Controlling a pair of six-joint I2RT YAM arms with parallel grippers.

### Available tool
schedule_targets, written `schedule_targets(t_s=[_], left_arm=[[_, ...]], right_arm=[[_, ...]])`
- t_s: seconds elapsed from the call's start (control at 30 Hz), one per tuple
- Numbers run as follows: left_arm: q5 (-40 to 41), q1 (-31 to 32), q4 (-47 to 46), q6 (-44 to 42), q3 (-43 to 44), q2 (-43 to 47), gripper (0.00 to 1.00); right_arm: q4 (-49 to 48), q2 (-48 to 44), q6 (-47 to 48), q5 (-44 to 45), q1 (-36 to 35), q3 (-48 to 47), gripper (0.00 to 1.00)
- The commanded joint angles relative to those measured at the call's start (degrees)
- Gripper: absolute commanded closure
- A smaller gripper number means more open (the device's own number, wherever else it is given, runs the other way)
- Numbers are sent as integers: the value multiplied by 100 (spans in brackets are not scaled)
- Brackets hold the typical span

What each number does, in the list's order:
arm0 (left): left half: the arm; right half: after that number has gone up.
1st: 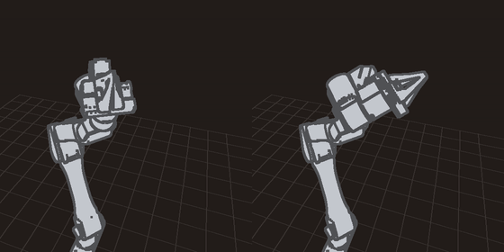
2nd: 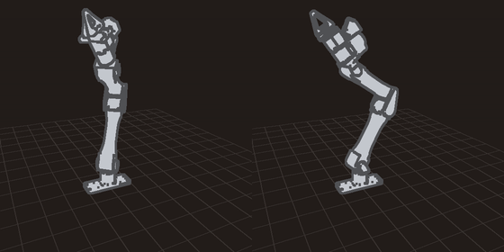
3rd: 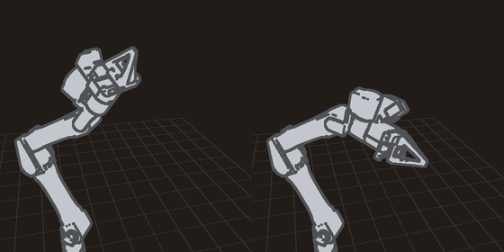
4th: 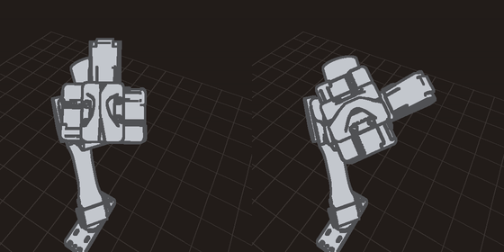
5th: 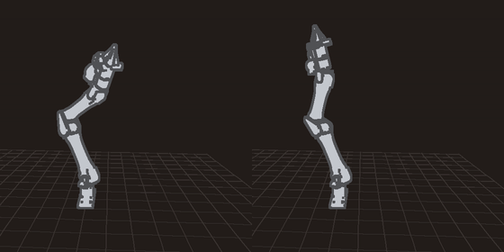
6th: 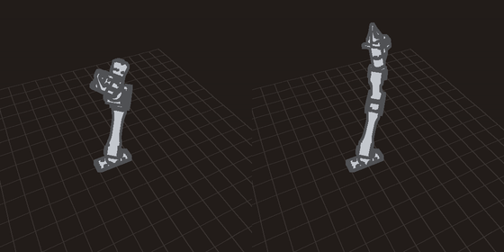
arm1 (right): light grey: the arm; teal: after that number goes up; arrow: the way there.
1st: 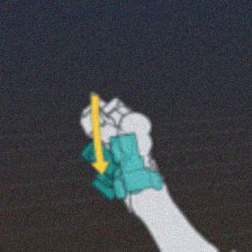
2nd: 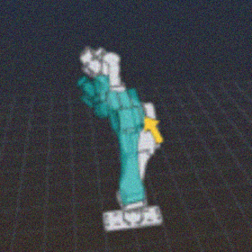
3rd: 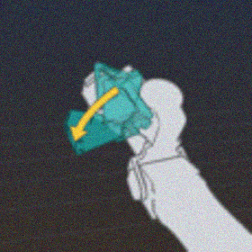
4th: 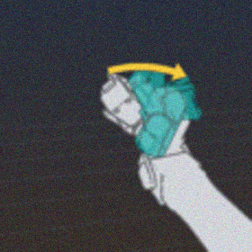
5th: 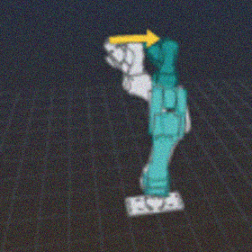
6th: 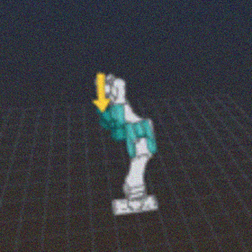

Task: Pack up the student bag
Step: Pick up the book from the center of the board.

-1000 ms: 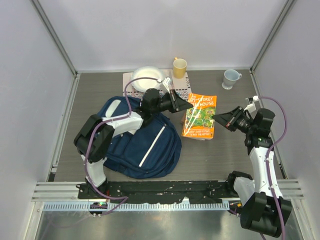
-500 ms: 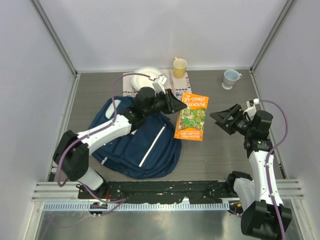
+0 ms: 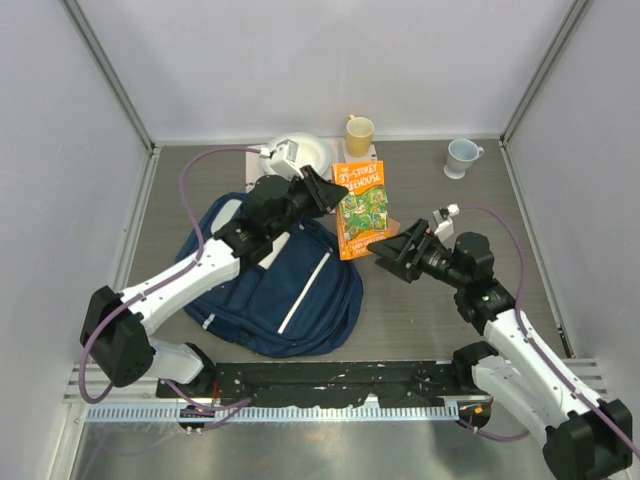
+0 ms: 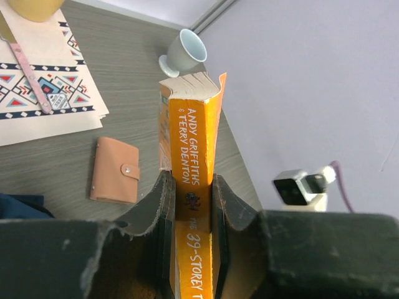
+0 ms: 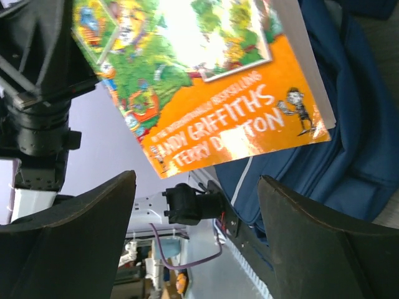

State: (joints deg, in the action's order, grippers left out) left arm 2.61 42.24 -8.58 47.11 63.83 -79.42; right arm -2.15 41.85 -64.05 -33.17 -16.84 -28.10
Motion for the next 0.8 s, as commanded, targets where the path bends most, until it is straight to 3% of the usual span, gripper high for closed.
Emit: schedule_targets(t_s=[0.0, 0.07, 0.27, 0.57, 0.77], left_arm=[[170, -23, -1259, 482, -177, 444, 100], [47, -23, -1339, 553, -213, 497, 100], [-147, -14, -1735, 852, -547, 673, 100], [11, -23, -2684, 1379, -1276, 928, 100], [134, -14, -3220, 1608, -1487, 902, 100]], right_arm=[[-1320, 420, -941, 837, -574, 435, 16], [-2457, 543, -1449, 987, -732, 708, 15], [-3930, 1071, -1856, 1619, -908, 1104, 14], [-4555, 1132, -2383, 2315, -1093, 1465, 14], [-4777, 1168, -2525, 2911, -1637, 1535, 13]])
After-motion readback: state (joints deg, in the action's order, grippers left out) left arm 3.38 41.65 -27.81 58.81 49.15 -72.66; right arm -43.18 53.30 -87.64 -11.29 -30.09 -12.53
